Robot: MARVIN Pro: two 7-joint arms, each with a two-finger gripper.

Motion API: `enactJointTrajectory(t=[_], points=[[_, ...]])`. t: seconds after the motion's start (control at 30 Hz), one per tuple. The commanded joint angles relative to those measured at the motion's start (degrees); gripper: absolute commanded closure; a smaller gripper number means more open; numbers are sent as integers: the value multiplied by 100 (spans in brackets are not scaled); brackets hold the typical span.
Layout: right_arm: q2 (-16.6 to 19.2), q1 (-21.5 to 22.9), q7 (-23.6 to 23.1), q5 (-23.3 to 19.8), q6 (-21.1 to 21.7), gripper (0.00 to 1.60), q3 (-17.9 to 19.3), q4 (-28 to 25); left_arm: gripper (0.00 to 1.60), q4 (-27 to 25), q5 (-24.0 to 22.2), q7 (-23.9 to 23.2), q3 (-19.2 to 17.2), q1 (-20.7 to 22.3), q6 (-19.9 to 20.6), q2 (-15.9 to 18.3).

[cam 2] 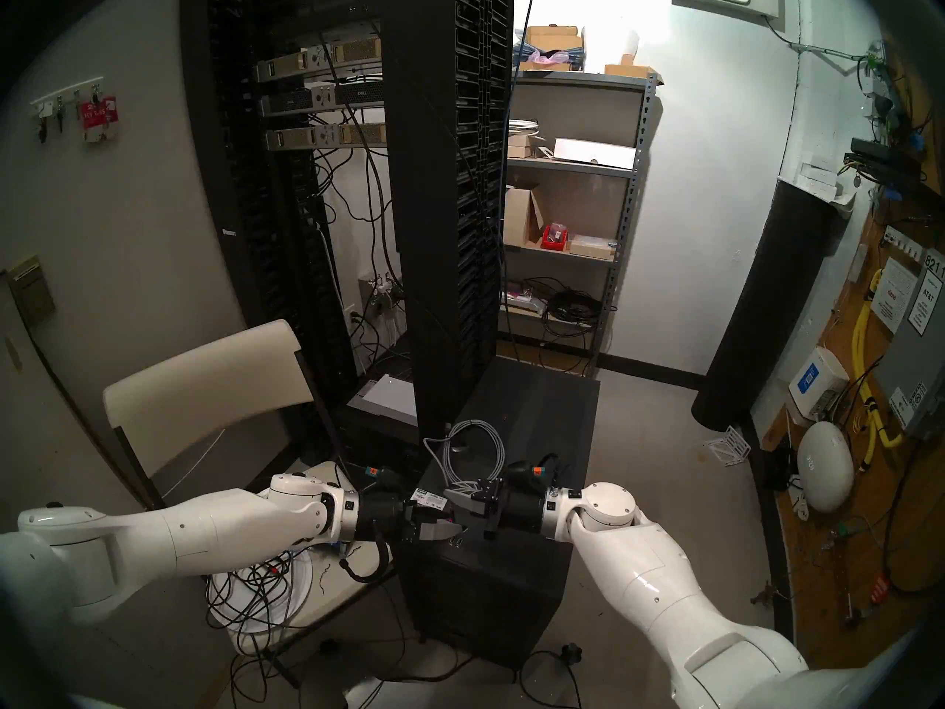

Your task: Insert the cable into the workstation's USB slot

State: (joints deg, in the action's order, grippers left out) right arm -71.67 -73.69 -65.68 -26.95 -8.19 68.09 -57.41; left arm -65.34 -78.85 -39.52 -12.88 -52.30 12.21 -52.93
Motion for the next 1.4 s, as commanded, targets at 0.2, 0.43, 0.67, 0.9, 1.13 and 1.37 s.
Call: enactJointTrajectory(t=[0.2, 0.43, 0.67, 0.9, 1.13, 1.37], points=[[1, -71, 110, -39, -56, 160, 110, -343, 0, -369, -385, 409, -289, -182, -123, 193], [25, -97, 121, -52, -37, 160, 151, -386, 0, -713, -398, 524, -244, -143, 100, 409], [37, -102, 87, -62, -37, 160, 182, -386, 0, -829, -247, 530, -162, -75, 178, 518], [23, -106, 19, -96, -34, 160, 240, -373, 0, -840, -214, 534, -202, -97, 206, 519], [25, -82, -33, -95, -15, 160, 297, -412, 0, -842, -193, 533, -230, -113, 222, 516], [-51, -33, 23, -18, -39, 160, 293, -407, 0, -1021, 82, 1379, -404, -435, -550, 341]])
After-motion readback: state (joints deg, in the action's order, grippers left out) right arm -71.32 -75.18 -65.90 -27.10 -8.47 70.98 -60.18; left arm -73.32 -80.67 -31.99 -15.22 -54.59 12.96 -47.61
